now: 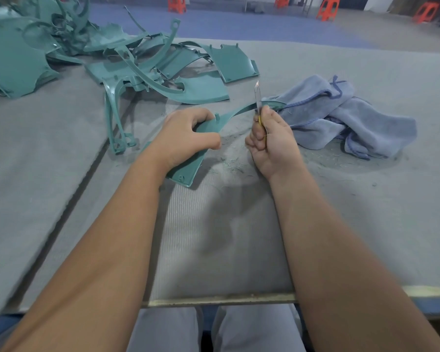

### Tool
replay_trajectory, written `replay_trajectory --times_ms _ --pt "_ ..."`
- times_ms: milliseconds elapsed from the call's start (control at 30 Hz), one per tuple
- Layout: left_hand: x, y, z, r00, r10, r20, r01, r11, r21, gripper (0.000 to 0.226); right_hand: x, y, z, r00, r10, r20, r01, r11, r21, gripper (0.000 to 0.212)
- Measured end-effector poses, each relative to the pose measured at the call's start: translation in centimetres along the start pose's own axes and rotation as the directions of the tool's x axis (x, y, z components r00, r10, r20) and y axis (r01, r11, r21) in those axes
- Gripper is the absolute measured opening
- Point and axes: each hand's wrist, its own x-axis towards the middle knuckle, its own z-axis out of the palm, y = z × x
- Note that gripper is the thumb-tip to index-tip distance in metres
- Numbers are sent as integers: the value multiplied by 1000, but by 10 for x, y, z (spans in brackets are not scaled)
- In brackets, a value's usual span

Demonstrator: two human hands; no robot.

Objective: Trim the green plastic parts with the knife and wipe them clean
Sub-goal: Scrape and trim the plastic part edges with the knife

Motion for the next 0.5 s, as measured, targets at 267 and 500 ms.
replay_trajectory --times_ms 267,500 --pt "-7 1 -11 997 72 -39 -77 989 -129 31 4 -5 -3 976 44 -213 5 974 227 34" --pt "-11 4 -9 997 65 -29 -67 993 -98 32 5 -4 -5 967 111 -231 -39 955 293 30"
